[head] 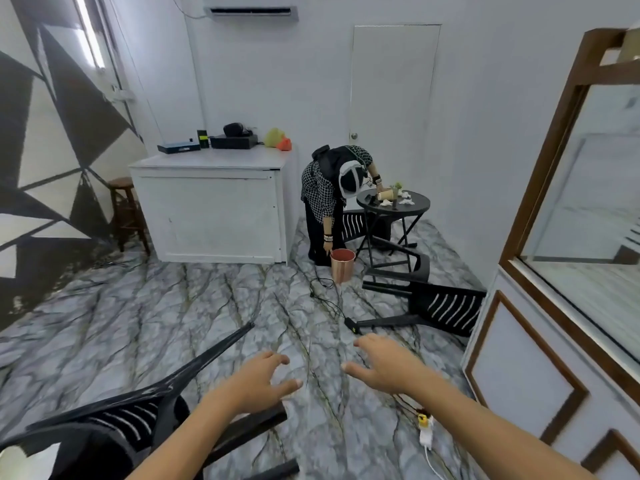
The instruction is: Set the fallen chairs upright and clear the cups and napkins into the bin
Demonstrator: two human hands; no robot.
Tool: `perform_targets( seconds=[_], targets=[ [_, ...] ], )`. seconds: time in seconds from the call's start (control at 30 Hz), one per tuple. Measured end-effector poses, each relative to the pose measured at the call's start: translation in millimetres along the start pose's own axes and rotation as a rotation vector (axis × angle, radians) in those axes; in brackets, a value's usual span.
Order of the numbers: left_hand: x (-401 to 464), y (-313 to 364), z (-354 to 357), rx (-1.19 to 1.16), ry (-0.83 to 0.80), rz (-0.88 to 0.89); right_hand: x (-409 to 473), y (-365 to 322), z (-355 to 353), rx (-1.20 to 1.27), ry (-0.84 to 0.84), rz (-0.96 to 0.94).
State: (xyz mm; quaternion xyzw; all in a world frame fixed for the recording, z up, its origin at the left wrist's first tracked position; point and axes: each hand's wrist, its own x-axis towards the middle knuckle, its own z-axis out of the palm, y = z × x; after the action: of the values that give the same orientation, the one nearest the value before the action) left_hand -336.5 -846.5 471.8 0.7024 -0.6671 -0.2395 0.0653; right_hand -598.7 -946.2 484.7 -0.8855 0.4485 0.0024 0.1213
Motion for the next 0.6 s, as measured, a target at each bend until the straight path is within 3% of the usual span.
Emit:
perform_targets(
  seconds=[0.27, 0.6],
  targets=[
    [77.7, 3.4, -29.0, -0.043, 0.032, -0.032, 94.6, 43.6, -22.7, 0.013, -0.044, -0.071],
    [187.5, -74.7, -82.1, -0.056, 0.082, -0.129, 252.7, 35.4, -43.2, -0.059, -0.06, -0.172]
  ],
)
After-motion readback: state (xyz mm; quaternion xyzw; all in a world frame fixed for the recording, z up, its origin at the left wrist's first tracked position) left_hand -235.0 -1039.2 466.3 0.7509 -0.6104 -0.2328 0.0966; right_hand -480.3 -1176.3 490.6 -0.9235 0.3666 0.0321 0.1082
